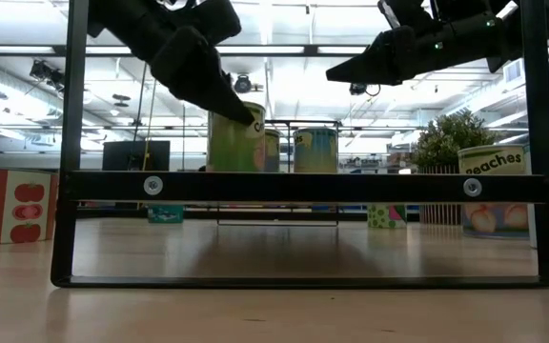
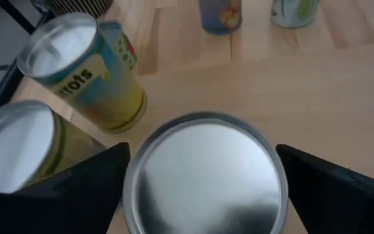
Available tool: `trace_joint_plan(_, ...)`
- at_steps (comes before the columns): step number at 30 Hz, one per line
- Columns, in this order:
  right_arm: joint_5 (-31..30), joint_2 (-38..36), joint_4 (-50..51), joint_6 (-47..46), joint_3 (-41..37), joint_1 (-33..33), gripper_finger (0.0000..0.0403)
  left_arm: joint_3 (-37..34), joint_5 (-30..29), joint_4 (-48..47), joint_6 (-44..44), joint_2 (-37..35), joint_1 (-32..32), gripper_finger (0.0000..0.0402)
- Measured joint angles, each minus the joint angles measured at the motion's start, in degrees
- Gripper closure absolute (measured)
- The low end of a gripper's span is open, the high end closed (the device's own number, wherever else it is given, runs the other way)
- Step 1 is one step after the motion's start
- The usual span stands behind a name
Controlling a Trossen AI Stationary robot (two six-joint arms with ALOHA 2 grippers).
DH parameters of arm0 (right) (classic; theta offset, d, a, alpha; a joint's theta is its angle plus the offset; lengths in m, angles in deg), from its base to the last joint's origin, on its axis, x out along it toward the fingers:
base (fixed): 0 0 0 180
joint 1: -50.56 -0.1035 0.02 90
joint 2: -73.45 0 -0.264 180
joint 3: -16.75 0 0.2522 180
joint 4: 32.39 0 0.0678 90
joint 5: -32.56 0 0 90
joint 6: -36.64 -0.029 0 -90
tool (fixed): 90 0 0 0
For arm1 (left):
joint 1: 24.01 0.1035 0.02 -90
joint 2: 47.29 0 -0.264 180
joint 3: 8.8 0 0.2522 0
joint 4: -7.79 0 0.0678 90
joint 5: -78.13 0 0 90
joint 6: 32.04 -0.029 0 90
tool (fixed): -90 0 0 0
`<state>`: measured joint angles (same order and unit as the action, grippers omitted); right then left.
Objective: Pick and place cans onto a shelf
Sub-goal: Put the canned oranges on the shelf
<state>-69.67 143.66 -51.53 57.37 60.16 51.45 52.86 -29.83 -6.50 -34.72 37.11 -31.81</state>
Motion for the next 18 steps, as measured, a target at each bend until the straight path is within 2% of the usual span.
trace_joint_plan(9,0.0,0.0,0.0,0.3,0.0,0.0,0.003,0.0,-2.8,0.9,-7.0,0.0,0.0,0.0012)
trace_joint_plan(18,0.0,0.0,0.0,0.4,0.0,0.0,0.003,0.0,-3.1,2.1,-14.3,0.0,0.0,0.0012)
